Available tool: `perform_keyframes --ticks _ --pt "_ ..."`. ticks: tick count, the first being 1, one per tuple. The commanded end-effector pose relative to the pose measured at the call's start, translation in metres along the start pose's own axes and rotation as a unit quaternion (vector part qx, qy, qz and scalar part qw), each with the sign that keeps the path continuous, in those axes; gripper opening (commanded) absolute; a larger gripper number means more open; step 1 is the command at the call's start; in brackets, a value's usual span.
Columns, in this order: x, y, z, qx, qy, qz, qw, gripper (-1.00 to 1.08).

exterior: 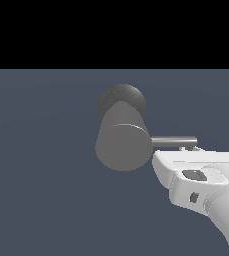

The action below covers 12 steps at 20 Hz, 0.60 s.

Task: Turn on the faucet by rotating a designated handle.

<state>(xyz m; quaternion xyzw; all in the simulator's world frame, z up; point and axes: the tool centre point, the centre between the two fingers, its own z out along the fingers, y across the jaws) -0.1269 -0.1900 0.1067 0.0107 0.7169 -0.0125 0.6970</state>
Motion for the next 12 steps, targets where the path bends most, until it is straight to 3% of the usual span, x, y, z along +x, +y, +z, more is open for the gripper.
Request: perform_keyframes --ticks 1,4,5,12 --pt "-0.024 0.003 0.000 -0.002 -0.014 -0.003 0.9999 -1.00" --pt "-0.031 0.002 0.000 -0.002 -0.014 -0.003 0.9999 -1.00" --pt "-0.004 -0.002 0.000 0.001 0.006 0.000 1.0000 -1.00" --pt "-0.029 0.005 -0.001 0.000 0.001 -0.001 1.0000 -1.00"
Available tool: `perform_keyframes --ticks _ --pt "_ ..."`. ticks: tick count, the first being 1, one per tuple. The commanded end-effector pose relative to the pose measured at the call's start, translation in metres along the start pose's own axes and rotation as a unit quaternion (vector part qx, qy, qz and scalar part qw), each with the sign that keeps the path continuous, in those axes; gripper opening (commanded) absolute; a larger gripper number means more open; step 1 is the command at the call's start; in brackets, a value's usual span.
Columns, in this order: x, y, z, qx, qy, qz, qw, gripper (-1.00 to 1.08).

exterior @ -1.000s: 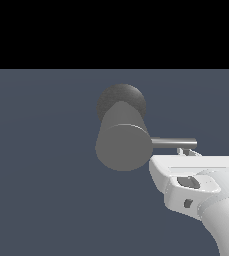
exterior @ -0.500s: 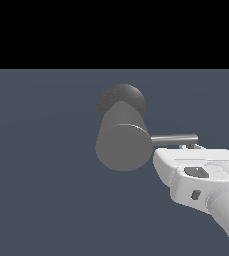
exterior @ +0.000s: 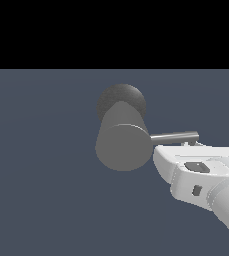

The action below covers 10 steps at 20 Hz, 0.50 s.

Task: Turn on the faucet by rotating a designated handle.

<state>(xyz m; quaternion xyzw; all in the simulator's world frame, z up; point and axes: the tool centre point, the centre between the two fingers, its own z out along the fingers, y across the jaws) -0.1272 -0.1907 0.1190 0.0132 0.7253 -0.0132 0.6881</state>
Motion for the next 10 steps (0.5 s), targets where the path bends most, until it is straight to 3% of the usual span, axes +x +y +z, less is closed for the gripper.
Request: perform_keyframes --ticks 1,10 --pt "-0.021 0.006 0.000 -0.003 -0.013 -0.002 0.9999 -1.00" --pt "-0.054 0.015 -0.002 -0.003 -0.019 -0.003 0.9998 -1.00"
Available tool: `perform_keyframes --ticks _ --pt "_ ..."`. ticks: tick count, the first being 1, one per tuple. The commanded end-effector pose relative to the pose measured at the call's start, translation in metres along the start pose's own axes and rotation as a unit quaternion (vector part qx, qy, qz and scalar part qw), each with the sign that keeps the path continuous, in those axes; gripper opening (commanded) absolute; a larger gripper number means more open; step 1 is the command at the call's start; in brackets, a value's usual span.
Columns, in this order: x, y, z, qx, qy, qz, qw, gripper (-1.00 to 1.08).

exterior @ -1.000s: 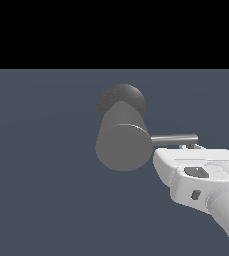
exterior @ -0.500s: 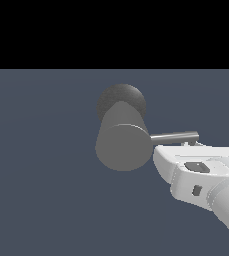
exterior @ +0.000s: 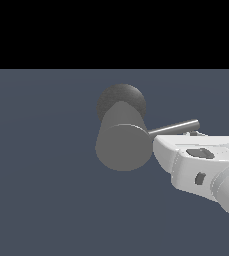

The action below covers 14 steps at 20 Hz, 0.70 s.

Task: Turn on the faucet by rotating a designated handle.

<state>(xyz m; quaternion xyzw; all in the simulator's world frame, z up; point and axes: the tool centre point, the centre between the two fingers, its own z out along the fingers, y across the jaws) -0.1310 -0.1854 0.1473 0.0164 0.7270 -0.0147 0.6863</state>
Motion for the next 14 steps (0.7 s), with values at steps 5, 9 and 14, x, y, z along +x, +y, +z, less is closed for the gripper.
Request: perform_keyframes --ticks 5,9,14 --pt "-0.044 0.014 0.002 -0.007 -0.026 -0.005 0.9996 -1.00" --pt "-0.055 0.017 0.002 -0.007 -0.028 -0.005 0.9996 -1.00" --pt "-0.038 0.016 -0.001 -0.002 -0.006 -0.001 1.0000 -1.00"
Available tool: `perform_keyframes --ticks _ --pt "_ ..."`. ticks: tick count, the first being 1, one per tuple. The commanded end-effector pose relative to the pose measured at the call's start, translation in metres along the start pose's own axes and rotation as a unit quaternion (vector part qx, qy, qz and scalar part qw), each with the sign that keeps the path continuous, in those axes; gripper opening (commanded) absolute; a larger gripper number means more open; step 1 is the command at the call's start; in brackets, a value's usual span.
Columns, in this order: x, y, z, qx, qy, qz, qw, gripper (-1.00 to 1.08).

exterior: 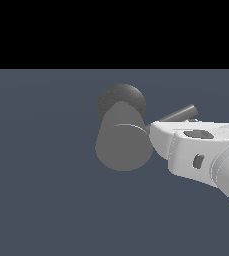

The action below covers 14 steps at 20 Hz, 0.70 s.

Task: Turn on the faucet by rotating a designated handle.

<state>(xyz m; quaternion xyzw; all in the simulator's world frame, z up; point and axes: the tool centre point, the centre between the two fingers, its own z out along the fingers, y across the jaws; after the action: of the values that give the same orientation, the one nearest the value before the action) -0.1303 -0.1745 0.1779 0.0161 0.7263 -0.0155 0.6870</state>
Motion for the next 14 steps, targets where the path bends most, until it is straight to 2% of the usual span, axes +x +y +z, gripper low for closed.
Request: perform_keyframes --ticks 1,14 --pt "-0.011 0.008 0.001 -0.003 -0.006 -0.001 1.0000 -1.00" --pt "-0.054 0.035 0.000 -0.006 -0.020 -0.003 0.9998 -1.00"
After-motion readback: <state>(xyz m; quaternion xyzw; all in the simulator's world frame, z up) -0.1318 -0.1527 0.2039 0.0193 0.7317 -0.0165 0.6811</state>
